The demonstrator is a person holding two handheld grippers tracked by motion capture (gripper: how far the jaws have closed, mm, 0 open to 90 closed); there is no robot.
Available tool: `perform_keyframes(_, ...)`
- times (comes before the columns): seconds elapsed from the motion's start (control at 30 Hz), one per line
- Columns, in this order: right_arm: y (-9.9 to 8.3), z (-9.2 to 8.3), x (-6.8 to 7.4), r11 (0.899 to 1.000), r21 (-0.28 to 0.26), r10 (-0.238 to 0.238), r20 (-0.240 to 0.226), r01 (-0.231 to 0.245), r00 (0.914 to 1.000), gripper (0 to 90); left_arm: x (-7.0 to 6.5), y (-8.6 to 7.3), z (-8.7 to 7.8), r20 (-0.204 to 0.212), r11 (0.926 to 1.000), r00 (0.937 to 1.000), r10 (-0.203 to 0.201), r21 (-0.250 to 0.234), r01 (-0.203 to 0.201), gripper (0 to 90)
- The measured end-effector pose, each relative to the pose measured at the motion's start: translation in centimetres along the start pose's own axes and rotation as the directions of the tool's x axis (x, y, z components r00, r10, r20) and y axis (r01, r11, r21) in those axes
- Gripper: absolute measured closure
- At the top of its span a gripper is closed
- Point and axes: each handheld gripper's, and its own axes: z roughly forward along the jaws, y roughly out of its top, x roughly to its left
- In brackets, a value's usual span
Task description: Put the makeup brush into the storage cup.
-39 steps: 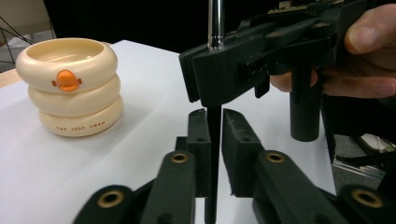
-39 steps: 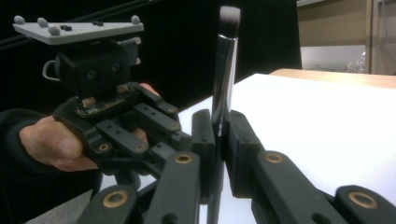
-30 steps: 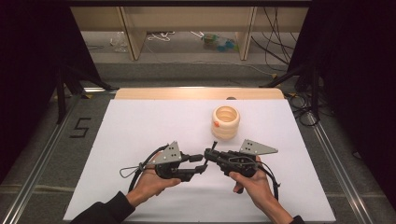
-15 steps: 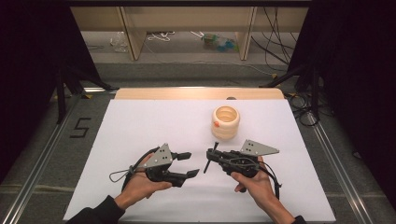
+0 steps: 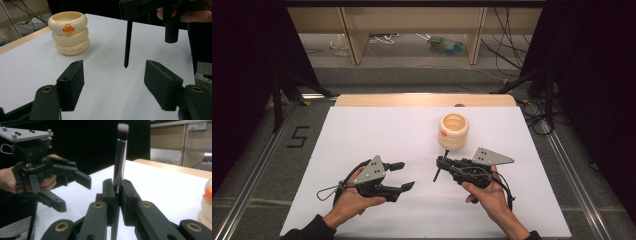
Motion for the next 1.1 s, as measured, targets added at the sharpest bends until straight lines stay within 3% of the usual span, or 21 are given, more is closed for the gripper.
perform_keyframes(0.13,0.2,-0.3,-0.3,1.0,0.019,0.0,0.014,-0.001,0.9999,83.6,0.1,-0.3,-0.3,-0.016,1.0,0.9999,-0.005,-0.004,0.005,29.9)
perform_keyframes(0.17,0.2,-0.1,-0.3,1.0,-0.01,0.012,0.016,-0.012,0.9998,83.6,0.1,-0.3,-0.4,-0.022,0.9999,0.9997,-0.012,-0.001,0.012,29.4)
perform_keyframes(0.2,0.3,-0.4,-0.5,1.0,0.014,-0.005,0.024,0.004,0.9997,83.6,0.3,-0.4,-0.4,-0.014,1.0,0.9999,0.001,-0.005,-0.001,29.2)
perform_keyframes(0.23,0.4,-0.5,-0.6,1.0,0.02,-0.004,0.026,0.004,0.9996,83.6,0.2,-0.5,-0.5,-0.021,0.9997,0.9994,-0.025,-0.006,0.025,28.9)
perform_keyframes(0.33,0.7,-0.6,-0.9,1.0,-0.005,-0.002,0.038,0.003,0.9993,83.6,0.4,-0.6,-0.9,-0.027,0.9995,0.9992,-0.029,-0.011,0.029,28.3)
perform_keyframes(0.5,1.0,-0.9,-1.7,1.0,0.001,0.003,0.054,-0.003,0.9985,83.6,0.6,-0.7,-1.6,-0.042,0.9993,0.9987,-0.028,-0.028,0.026,27.7)
perform_keyframes(0.53,1.0,-0.9,-1.9,1.0,0.004,-0.004,0.056,0.004,0.9984,83.6,0.8,-0.7,-1.8,-0.043,0.9996,0.999,-0.006,-0.027,0.005,27.5)
perform_keyframes(0.83,1.8,-1.2,-3.0,1.0,0.009,-0.009,0.103,0.008,0.9946,83.6,1.1,-1.2,-2.8,-0.057,0.9992,0.9982,-0.021,-0.036,0.019,26.3)
perform_keyframes(0.9,2.0,-1.1,-3.3,1.0,-0.016,-0.008,0.11,0.01,0.9939,83.6,1.1,-1.2,-3.0,-0.065,0.9994,0.9977,-0.02,-0.03,0.018,25.7)
perform_keyframes(0.97,2.4,-1.3,-3.5,1.0,0.008,-0.009,0.123,0.008,0.9924,83.6,1.1,-1.3,-3.1,-0.071,0.9993,0.9974,-0.015,-0.034,0.013,25.7)
perform_keyframes(1.0,2.5,-1.1,-3.6,1.0,-0.012,-0.008,0.129,0.009,0.9916,83.6,1.2,-1.3,-3.1,-0.068,0.9993,0.9976,-0.012,-0.037,0.01,25.7)
perform_keyframes(1.1,2.9,-1.2,-4.1,1.0,0.002,-0.02,0.149,0.02,0.9886,83.6,1.1,-1.5,-3.3,-0.083,0.9991,0.9961,-0.029,-0.033,0.026,25.7)
